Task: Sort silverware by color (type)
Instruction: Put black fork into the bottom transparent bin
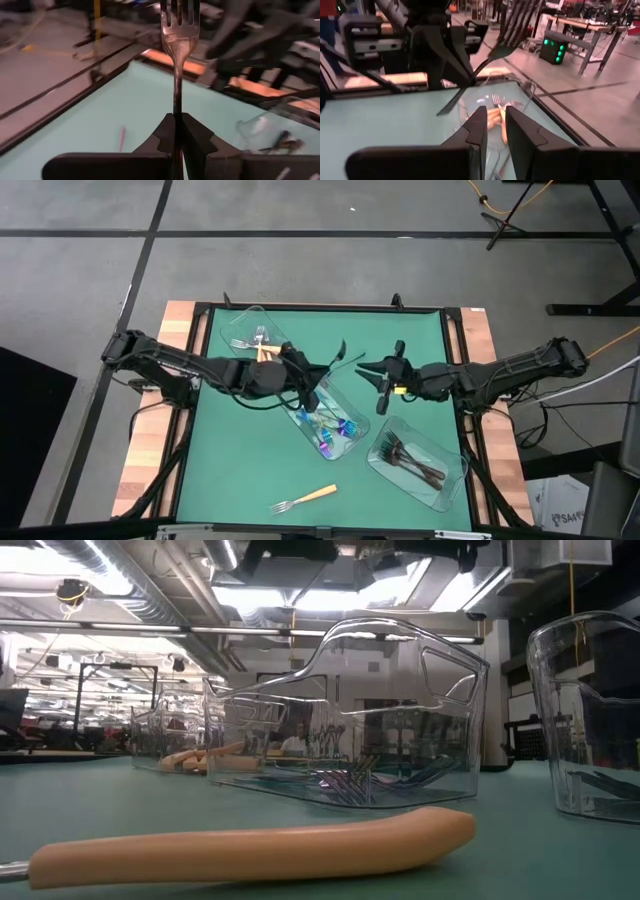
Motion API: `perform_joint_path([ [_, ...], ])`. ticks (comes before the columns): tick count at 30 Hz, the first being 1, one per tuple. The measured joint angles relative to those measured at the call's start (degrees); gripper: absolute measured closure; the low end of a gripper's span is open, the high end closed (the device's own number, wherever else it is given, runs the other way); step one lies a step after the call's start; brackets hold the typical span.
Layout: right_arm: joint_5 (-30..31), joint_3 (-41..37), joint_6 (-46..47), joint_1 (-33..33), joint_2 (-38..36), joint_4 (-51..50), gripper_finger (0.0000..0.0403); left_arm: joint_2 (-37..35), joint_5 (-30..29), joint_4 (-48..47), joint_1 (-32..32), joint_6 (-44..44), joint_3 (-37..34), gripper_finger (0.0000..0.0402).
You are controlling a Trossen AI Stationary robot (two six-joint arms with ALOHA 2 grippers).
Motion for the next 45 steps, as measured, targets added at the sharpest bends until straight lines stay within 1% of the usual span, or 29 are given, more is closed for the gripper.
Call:
perform_joint_path([
  [3,-0.03,0.00,-0.13,0.00,0.00,2.28,0.0346,0.00,4.03,3.21,0.68,4.33,0.00,0.0390],
  [5,-1.08,0.00,-1.10,0.00,0.00,3.63,0.0346,0.00,6.29,5.29,1.13,6.96,0.00,0.0390],
  [10,-4.45,0.00,-1.73,0.00,0.26,8.40,0.0346,0.00,10.16,9.55,2.18,13.15,0.00,0.0390],
  [17,-4.73,0.02,-1.67,-0.02,1.96,13.44,0.0346,0.00,14.59,12.43,2.89,18.33,0.00,0.0390],
  [22,-5.57,0.02,-1.70,-0.02,3.79,16.95,0.0346,0.00,14.92,13.07,2.87,20.96,0.00,0.0390],
  [26,-5.55,0.00,-1.70,-0.02,4.82,19.31,0.0346,0.00,14.91,13.13,2.87,21.15,0.00,0.0390],
  [30,-6.23,0.00,-1.73,-0.01,5.23,19.63,0.0346,0.00,14.92,13.13,2.87,21.19,0.00,0.0390],
  [35,-4.84,0.00,-0.89,-0.02,5.68,19.98,0.0346,0.00,17.05,13.13,2.87,21.22,0.00,0.0390],
  [39,-4.54,0.00,-0.90,0.00,5.77,21.19,0.0345,0.00,17.29,13.11,2.84,21.22,0.00,0.0390],
  [42,-4.60,0.00,-0.92,0.00,5.76,21.40,0.0336,0.00,17.28,13.13,2.85,21.22,0.00,0.0390],
  [45,-5.45,0.00,-0.92,0.00,5.76,21.87,0.0310,0.00,17.30,13.11,2.85,21.22,0.00,0.0390],
])
